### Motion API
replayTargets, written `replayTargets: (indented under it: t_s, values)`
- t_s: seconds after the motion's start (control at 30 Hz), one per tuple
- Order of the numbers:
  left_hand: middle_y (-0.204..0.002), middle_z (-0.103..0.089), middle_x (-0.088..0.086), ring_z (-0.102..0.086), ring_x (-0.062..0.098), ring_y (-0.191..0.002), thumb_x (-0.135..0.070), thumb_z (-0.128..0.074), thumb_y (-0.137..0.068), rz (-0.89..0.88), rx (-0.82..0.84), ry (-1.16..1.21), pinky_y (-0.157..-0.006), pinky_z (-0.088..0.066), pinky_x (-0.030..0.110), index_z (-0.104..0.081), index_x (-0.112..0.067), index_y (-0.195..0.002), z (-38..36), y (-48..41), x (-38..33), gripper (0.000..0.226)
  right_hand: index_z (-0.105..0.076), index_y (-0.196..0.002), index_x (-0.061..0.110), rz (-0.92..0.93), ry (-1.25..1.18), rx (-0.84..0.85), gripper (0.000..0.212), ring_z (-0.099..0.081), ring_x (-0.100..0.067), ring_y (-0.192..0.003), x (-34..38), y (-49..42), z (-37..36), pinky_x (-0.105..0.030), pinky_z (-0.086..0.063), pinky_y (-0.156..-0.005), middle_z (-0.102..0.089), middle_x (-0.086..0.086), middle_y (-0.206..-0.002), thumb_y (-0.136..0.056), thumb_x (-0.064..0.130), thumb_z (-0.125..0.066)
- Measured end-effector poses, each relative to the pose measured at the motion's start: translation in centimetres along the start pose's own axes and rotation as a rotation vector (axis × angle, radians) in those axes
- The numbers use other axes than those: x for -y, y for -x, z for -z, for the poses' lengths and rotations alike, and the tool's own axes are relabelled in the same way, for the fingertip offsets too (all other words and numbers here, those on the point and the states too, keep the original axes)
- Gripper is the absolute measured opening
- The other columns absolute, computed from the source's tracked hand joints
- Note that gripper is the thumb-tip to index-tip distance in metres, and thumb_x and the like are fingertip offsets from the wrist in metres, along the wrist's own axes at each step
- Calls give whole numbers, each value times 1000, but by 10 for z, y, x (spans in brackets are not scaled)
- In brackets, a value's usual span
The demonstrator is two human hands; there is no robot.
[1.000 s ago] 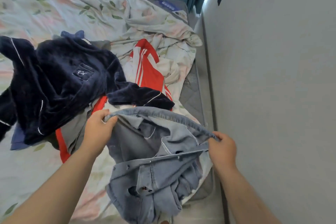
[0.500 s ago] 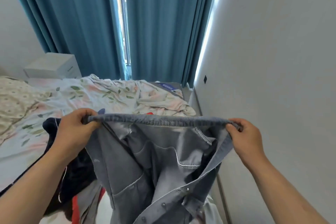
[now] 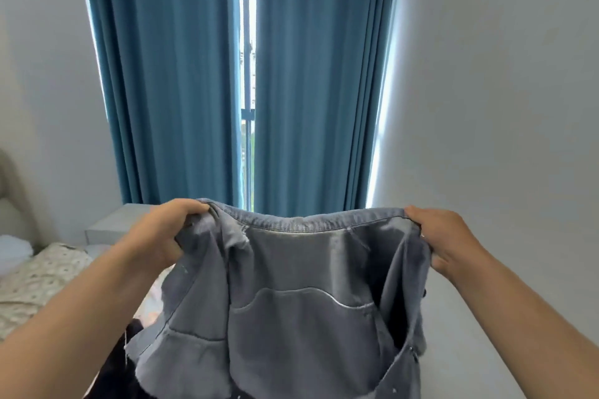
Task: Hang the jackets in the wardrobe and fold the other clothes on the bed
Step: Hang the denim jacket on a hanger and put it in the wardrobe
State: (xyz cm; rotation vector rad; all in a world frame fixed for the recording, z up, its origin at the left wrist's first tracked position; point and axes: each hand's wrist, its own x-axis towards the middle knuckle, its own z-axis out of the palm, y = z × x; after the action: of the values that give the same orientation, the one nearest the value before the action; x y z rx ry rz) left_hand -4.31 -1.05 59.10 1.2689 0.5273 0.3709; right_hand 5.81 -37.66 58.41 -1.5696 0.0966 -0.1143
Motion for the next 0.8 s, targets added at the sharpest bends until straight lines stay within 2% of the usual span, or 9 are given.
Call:
replayTargets:
  t_s: [0.03, 0.1, 0.17, 0.23, 0.4, 0.53, 0.6, 0.7, 0.8]
  values:
    - [-62, -56, 8, -53, 23, -56, -7, -61, -87, 44, 37, 71, -60, -47, 30, -58, -10, -70, 0, 7, -5, 17, -67, -98, -13, -79, -125, 37, 28, -67, -32, -75, 8, 6, -7, -47, -58, -82, -69, -20, -84, -94, 15, -64]
    - [-61, -54, 5, -53, 18, -53, -8, -59, -90, 42, 107, 156, -53, -48, 24, -58, -11, -69, -5, 25, -13, 21, -71, -88, -7, -156, -294, 126, 24, -71, -28, -66, 24, 21, -25, -42, -61, -73, -72, -19, -77, -96, 14, -62]
    - [-62, -48, 5, -49, 14, -52, -6, -58, -92, -9, 156, 209, -47, -44, 20, -56, -11, -69, -14, 42, -14, 23, -74, -70, -6, -116, -358, 194, 32, -72, -25, -59, 35, 35, -44, -37, -62, -59, -72, -19, -70, -93, 15, -65]
    - [-61, -45, 7, -47, 13, -49, 0, -57, -92, -115, 182, 194, -45, -41, 20, -54, -7, -70, -26, 60, -11, 24, -74, -74, -5, -12, -328, 212, 27, -72, -26, -63, 40, 50, -68, -40, -62, -62, -73, -20, -74, -90, 16, -71]
    - [-73, -62, 16, -60, 25, -69, 2, -72, -74, -316, 122, 111, -68, -48, 34, -68, 3, -76, -53, 95, 16, 4, -71, -67, 2, 120, -247, 383, 26, -61, -24, -59, 34, 91, -117, -37, -54, -60, -67, -16, -66, -85, 21, -76]
    - [-87, -73, 21, -69, 28, -75, 2, -68, -75, -374, 125, 136, -71, -56, 35, -76, -2, -83, -64, 119, 39, 12, -67, -81, -11, 97, -276, 533, 38, -57, -30, -71, 21, 113, -126, -51, -52, -73, -64, -27, -77, -90, 26, -70]
    - [-88, -72, 25, -70, 29, -77, 4, -66, -74, -367, 146, 222, -70, -58, 36, -76, 0, -84, -63, 130, 47, 14, -67, -87, -13, 28, -351, 666, 39, -60, -32, -75, 14, 114, -119, -46, -51, -73, -67, -26, -85, -98, 24, -57]
    - [-84, -70, 25, -68, 31, -72, -15, -73, -62, -372, 126, 306, -65, -57, 38, -75, 2, -83, -63, 148, 61, 27, -74, -89, -7, 24, -326, 939, 30, -66, -29, -83, 6, 114, -103, -43, -55, -80, -71, -26, -98, -89, 6, -47]
    - [-92, -72, 26, -71, 36, -83, -17, -84, -60, -433, 31, 211, -74, -58, 44, -76, -4, -92, -69, 171, 74, 35, -77, -93, 0, 54, -269, 1133, 37, -70, -24, -83, 0, 113, -89, -36, -59, -78, -74, -21, -97, -88, -4, -41]
